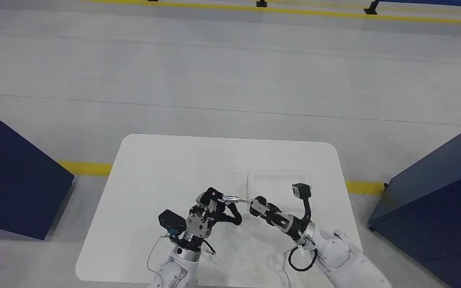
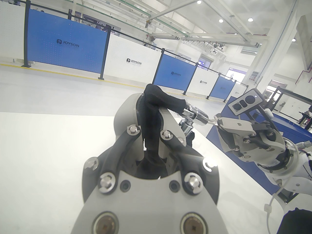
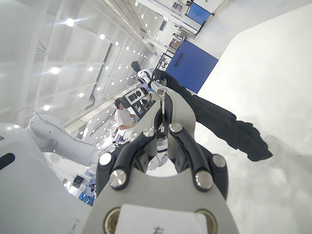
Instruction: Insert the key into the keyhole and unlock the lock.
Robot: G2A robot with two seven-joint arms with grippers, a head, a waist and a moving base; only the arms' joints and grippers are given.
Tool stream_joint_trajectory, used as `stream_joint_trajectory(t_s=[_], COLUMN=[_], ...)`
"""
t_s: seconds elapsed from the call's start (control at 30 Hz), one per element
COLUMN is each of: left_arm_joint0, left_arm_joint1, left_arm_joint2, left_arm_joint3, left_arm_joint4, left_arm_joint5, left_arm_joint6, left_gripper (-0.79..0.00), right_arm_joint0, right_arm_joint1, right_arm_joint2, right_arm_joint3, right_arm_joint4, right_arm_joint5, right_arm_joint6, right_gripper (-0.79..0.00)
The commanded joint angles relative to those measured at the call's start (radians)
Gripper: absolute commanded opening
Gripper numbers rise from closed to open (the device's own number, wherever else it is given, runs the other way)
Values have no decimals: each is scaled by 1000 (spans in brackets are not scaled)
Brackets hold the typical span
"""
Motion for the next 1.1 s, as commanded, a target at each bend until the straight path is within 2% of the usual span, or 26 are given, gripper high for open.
stream_joint_trajectory(t_s=[0.0,0.73,1.07], left_arm_joint0=[0,0,3], left_arm_joint1=[0,0,0], left_arm_joint2=[0,0,-2], left_arm_joint3=[0,0,-11], left_arm_joint4=[0,0,-15], left_arm_joint5=[0,0,-11], left_arm_joint6=[0,0,-22], left_gripper=[-785,-785,-785], right_arm_joint0=[1,24,8], right_arm_joint1=[-2,-11,8], right_arm_joint2=[1,23,81], right_arm_joint3=[1,29,43], right_arm_joint4=[1,77,135], right_arm_joint5=[-1,-1,-10], right_arm_joint6=[5,146,288], right_gripper=[-785,-785,-785])
